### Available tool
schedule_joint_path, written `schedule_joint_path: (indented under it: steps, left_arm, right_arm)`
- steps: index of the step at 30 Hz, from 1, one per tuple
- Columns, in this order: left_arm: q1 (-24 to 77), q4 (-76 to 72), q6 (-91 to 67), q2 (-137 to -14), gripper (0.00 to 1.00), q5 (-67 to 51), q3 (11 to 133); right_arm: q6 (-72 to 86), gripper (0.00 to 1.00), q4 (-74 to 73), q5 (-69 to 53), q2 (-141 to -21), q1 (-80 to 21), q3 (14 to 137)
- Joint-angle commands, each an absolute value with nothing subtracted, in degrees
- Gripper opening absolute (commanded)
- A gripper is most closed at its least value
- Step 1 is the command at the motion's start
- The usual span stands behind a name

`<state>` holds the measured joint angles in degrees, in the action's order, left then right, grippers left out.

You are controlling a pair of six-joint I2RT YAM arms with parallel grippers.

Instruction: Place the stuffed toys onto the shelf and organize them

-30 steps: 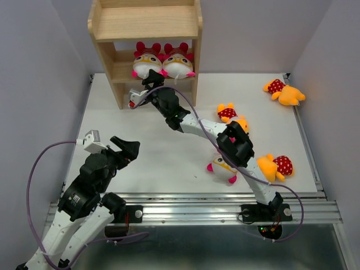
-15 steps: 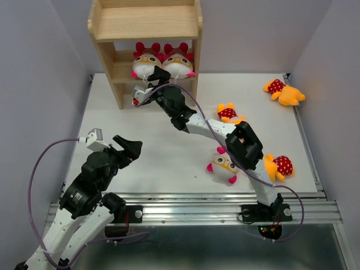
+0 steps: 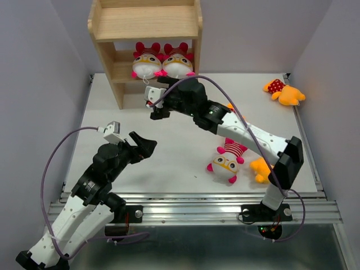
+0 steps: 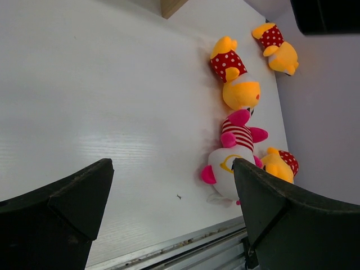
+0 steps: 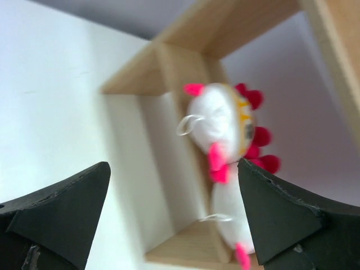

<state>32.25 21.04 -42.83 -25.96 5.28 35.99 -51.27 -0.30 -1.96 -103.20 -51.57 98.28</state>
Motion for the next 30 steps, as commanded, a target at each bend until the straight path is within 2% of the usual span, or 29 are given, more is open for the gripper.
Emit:
schedule_joint_path:
  steps: [1, 6, 9, 11, 14, 21, 25, 30]
  left_arm:
    - [32.34, 13.28, -40.96, -28.29, 0.99, 0.8, 34.54]
    - [32.26, 11.52, -41.04, -29.71, 0.99, 0.35, 33.49]
    - [32.26, 11.16, -41.13, -30.06, 0.99, -1.49, 33.22]
    - [32.26, 11.25, -41.22, -30.23, 0.98, -1.49, 33.22]
    - [32.26, 10.2, -42.53, -29.71, 0.99, -1.93, 31.56]
    - [32.34, 8.09, -43.86, -29.97, 0.99, -3.43, 29.88]
    - [32.26, 7.56, -43.68, -30.93, 0.98, -3.87, 29.71]
    - [32.26, 4.84, -44.56, -32.43, 0.98, -5.27, 28.57]
  right_arm:
    - [-39.04, 1.0, -28.35, -17.72, -95.65, -51.86, 97.57]
    - [-38.93, 1.0, -40.41, -32.76, -87.11, -48.62, 87.03]
    - [-39.11, 1.0, -46.04, -43.8, -81.76, -40.37, 80.28]
    - [-40.86, 1.0, -51.4, -45.87, -79.99, -37.1, 78.23]
    - [-43.06, 1.0, -57.38, -41.24, -76.83, -33.85, 74.54]
    - [-46.57, 1.0, -61.23, -29.72, -70.66, -31.65, 64.96]
    - [-51.33, 0.99, -65.82, -29.01, -70.05, -31.64, 63.11]
    - [-46.15, 0.93, -54.26, -17.01, -70.04, -31.64, 54.6]
